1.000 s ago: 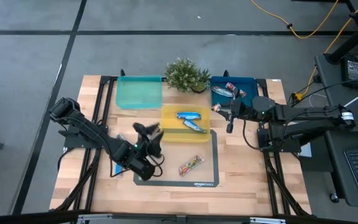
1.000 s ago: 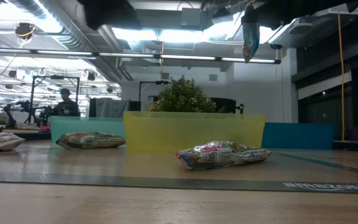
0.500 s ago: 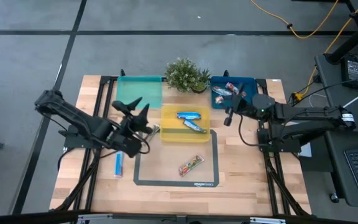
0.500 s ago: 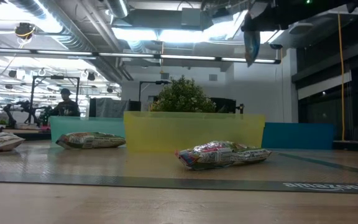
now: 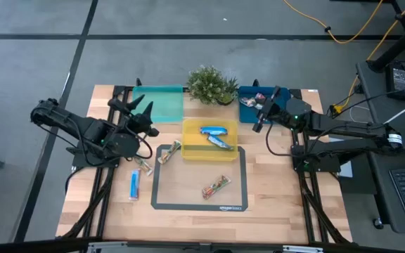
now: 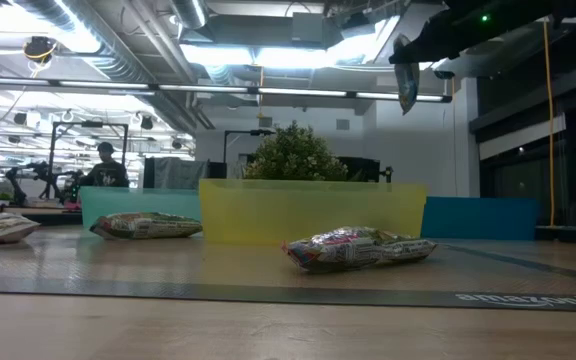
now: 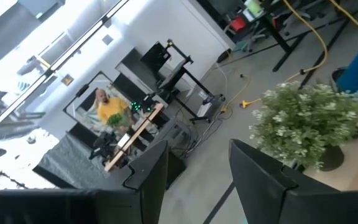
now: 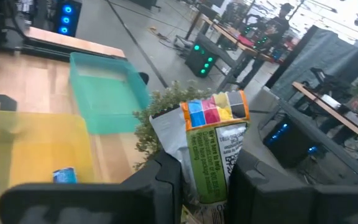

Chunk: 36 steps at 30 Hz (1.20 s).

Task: Pick and place Granola Bars by type
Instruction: Put the orange granola bar into the green bin

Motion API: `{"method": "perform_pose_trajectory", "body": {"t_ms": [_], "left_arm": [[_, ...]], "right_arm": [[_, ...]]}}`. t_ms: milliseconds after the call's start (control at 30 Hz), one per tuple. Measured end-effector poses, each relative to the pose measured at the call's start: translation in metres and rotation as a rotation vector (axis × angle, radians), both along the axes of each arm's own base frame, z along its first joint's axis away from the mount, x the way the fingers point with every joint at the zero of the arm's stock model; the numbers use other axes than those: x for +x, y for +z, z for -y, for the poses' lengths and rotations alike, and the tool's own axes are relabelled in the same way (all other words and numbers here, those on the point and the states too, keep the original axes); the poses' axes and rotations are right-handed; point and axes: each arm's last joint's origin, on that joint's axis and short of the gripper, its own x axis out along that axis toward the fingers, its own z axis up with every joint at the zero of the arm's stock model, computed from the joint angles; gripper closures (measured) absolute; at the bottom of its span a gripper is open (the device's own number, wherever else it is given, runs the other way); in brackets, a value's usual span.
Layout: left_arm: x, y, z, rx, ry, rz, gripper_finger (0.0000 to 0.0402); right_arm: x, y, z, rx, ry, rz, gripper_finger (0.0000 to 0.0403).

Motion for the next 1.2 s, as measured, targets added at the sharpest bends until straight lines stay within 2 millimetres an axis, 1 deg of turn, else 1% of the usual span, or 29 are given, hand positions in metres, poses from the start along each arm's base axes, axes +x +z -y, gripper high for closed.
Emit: {"method": "perform_pose_trajectory", "body": {"t_ms": [167,233,367,467,667,733,800,1033,1200], "left_arm": [[-0.003,0.002,-0.005,-0.005,0.017,0.013,0.0238],[-0.003,0.002,-0.005,-0.005,0.016,0.010,0.0240],[-0.003,0.002,-0.004,-0.013,0.003,0.007,0.0242],[-0.002,0.001,-0.004,-0.035,-0.030,-0.002,0.0242],[-0.001,0.001,-0.003,-0.056,-0.064,-0.011,0.0241],[-0.001,0.000,-0.003,-0.063,-0.073,-0.014,0.0240],[0.000,0.000,-0.003,-0.068,-0.081,-0.016,0.0240],[0.001,-0.001,-0.002,-0.102,-0.133,-0.030,0.0247],[0.001,-0.001,-0.002,-0.104,-0.135,-0.031,0.0245]], "right_arm": [[-0.001,0.000,0.005,0.008,0.022,0.005,0.0322],[-0.001,0.000,0.005,0.017,0.063,0.008,0.0322],[0.001,0.000,0.002,0.041,0.203,0.017,0.0322],[0.003,0.002,-0.003,0.059,0.380,0.040,0.0322],[0.003,0.009,-0.016,0.081,0.834,0.115,0.0322],[0.002,0.012,-0.019,0.079,0.962,0.135,0.0322],[0.001,0.013,-0.022,0.077,1.048,0.148,0.0322],[0.000,0.014,-0.023,0.096,1.120,0.153,0.0322],[0.000,0.014,-0.025,0.091,1.168,0.155,0.0322]]}}
